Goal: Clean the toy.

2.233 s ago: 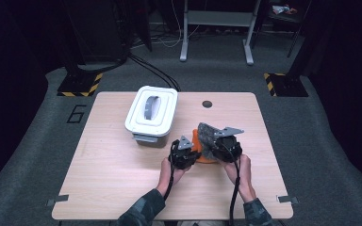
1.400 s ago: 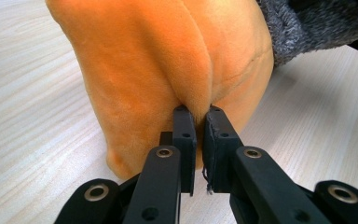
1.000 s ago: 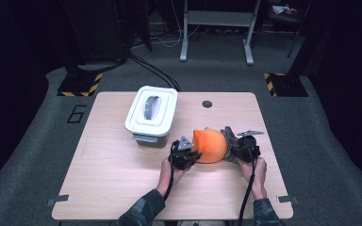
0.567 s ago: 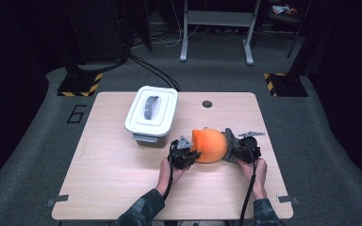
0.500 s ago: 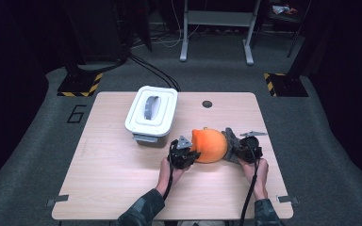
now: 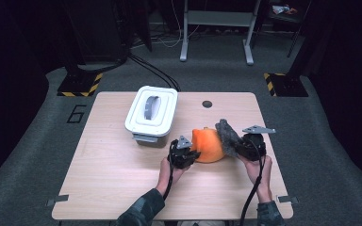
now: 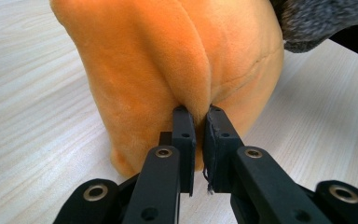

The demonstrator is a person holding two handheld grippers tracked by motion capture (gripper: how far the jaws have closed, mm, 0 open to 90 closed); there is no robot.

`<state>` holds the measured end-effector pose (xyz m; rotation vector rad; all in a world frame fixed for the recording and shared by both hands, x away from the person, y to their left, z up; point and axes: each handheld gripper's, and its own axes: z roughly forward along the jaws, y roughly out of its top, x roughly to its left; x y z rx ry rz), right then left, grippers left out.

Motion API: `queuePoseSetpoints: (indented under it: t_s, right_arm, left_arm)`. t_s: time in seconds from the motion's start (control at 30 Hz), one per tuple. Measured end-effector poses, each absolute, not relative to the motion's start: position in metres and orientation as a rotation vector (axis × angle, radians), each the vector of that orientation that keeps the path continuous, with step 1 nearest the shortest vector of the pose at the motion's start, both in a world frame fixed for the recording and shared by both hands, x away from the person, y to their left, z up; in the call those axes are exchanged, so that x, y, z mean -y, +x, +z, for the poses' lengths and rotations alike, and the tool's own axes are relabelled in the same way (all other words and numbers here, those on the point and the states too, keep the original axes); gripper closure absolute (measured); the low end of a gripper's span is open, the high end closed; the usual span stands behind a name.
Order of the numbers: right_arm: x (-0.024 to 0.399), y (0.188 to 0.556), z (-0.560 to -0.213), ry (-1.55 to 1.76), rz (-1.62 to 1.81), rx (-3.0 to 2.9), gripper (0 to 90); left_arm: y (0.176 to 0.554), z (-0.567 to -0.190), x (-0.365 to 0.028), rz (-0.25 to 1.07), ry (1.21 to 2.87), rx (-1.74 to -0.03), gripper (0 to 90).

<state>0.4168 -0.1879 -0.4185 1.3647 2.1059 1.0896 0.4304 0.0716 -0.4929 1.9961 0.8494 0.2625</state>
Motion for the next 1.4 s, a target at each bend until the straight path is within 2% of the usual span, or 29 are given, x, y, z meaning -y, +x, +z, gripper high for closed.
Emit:
queuePoseSetpoints:
  t_s: [0.3, 0.4, 0.57, 0.67, 0.77, 0.87, 1.07, 1.13, 1.4]
  right_arm:
    - [0.163, 0.428, -0.432, 1.345, 1.016, -2.194, 78.2]
    - [0.163, 0.431, -0.434, 1.353, 0.999, -2.191, 78.2]
    - [0.166, 0.437, -0.436, 1.360, 1.004, -2.197, 78.2]
    - [0.167, 0.440, -0.437, 1.371, 1.009, -2.194, 78.2]
    - [0.169, 0.442, -0.437, 1.373, 1.010, -2.196, 78.2]
    - [0.170, 0.443, -0.438, 1.382, 1.023, -2.195, 78.2]
    - [0.172, 0.444, -0.440, 1.390, 1.043, -2.184, 78.2]
    - [0.173, 0.443, -0.440, 1.401, 1.058, -2.178, 78.2]
    - [0.176, 0.431, -0.426, 1.361, 1.115, -2.141, 78.3]
  left_arm:
    - [0.431, -0.492, -0.072, 0.268, 1.990, -0.845, 80.9]
    - [0.429, -0.491, -0.070, 0.291, 1.992, -0.834, 72.2]
    - [0.425, -0.490, -0.066, 0.366, 2.009, -0.809, 50.9]
    - [0.424, -0.492, -0.064, 0.413, 2.013, -0.818, 45.8]
    - [0.426, -0.495, -0.064, 0.424, 2.016, -0.831, 44.6]
    - [0.429, -0.497, -0.064, 0.425, 2.019, -0.826, 48.3]
    - [0.432, -0.499, -0.063, 0.413, 2.017, -0.823, 74.0]
    - [0.431, -0.498, -0.064, 0.417, 2.012, -0.824, 78.8]
    - [0.429, -0.489, -0.065, 0.365, 1.992, -0.849, 82.7]
